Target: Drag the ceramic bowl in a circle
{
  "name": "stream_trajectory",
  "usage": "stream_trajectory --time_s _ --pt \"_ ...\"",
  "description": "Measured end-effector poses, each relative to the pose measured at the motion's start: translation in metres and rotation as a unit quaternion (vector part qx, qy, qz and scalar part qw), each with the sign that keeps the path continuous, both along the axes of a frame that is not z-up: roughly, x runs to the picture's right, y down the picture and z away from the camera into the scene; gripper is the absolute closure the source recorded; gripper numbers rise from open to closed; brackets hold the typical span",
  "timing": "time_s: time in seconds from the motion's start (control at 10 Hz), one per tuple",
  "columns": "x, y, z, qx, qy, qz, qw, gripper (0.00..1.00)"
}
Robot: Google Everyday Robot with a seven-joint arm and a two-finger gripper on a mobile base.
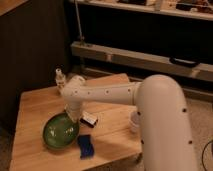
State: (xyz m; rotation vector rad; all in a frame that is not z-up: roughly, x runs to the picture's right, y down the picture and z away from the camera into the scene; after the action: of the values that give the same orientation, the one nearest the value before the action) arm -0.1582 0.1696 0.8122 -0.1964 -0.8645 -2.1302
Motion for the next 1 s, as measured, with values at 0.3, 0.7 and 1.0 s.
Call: stream_trajectory --time_s 0.3,0.7,1.0 --pt "0.003 0.020 -0.041 0.021 -0.019 -0.010 0.9996 1.00" --pt "-0.056 0.042 -0.100 0.050 -0.082 -0.045 0.9943 1.00" --pt "-0.120 0.049 -0.117 0.056 -0.131 -0.074 0.9870 1.00"
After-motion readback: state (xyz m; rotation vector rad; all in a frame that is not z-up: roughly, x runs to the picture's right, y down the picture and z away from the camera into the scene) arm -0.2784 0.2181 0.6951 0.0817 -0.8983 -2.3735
